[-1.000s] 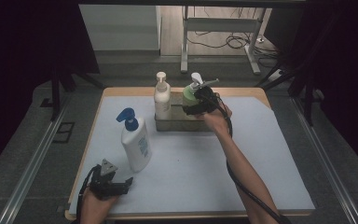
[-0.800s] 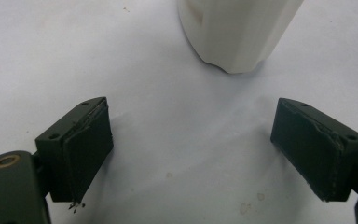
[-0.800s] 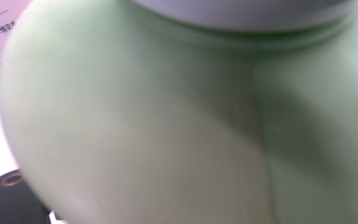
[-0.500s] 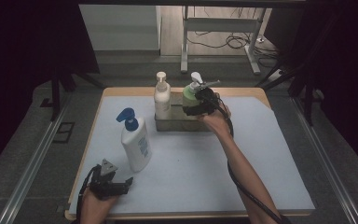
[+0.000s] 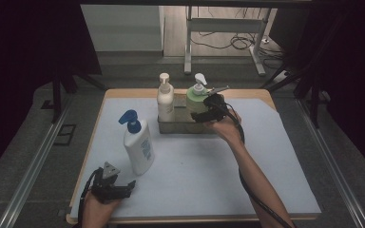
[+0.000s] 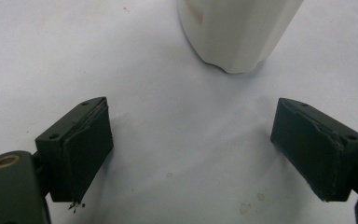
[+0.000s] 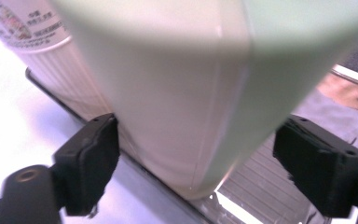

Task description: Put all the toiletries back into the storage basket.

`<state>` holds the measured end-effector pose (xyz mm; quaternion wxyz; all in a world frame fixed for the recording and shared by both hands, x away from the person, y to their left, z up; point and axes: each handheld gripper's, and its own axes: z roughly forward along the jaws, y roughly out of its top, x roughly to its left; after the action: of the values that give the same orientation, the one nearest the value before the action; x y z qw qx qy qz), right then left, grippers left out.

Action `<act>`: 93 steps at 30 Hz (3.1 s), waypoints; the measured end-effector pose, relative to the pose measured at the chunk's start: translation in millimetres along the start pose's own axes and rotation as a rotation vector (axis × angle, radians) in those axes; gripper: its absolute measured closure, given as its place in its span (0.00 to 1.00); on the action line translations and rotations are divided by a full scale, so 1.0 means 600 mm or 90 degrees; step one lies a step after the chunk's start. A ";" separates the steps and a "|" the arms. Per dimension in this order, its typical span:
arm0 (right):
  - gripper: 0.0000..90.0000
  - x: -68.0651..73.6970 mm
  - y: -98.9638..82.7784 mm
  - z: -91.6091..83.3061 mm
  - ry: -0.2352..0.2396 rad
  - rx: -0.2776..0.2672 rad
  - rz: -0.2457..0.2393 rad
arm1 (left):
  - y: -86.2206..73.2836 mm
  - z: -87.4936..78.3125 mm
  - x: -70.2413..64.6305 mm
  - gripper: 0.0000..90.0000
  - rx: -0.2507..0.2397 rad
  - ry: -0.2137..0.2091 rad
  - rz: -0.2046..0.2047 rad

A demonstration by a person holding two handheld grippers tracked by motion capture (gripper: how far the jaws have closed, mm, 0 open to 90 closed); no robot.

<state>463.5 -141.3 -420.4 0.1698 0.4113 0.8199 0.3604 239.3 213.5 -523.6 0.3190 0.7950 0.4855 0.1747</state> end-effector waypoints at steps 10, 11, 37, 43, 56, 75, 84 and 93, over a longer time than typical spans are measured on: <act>0.54 -0.010 -0.025 -0.036 0.003 -0.009 -0.016 | 0.000 0.000 0.000 0.14 -0.001 0.000 -0.001; 0.55 -0.012 -0.027 -0.039 0.002 -0.008 -0.018 | 0.000 0.000 0.000 0.14 -0.001 0.000 -0.001; 0.99 -0.060 -0.030 -0.001 -0.051 -0.009 0.066 | 0.000 0.000 0.000 0.14 -0.001 0.001 0.000; 0.99 -0.059 -0.028 0.015 -0.053 -0.011 0.070 | 0.000 0.000 0.000 0.14 -0.001 0.001 -0.001; 0.99 -0.062 -0.031 0.038 -0.046 0.000 0.075 | 0.000 0.000 0.000 0.13 0.000 0.001 0.000; 0.99 -0.044 -0.028 0.050 -0.026 -0.001 0.072 | 0.000 0.000 0.000 0.14 0.000 0.001 0.000; 0.99 -0.035 -0.024 0.055 -0.020 -0.002 0.070 | 0.000 0.000 0.000 0.14 0.000 0.001 0.000; 0.99 -0.022 -0.023 0.063 -0.002 0.002 0.061 | 0.000 0.000 0.000 0.14 0.000 0.001 0.000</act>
<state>485.5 -140.1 -456.5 0.1530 0.4511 0.7994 0.3662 239.2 213.5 -523.7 0.3189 0.7948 0.4857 0.1752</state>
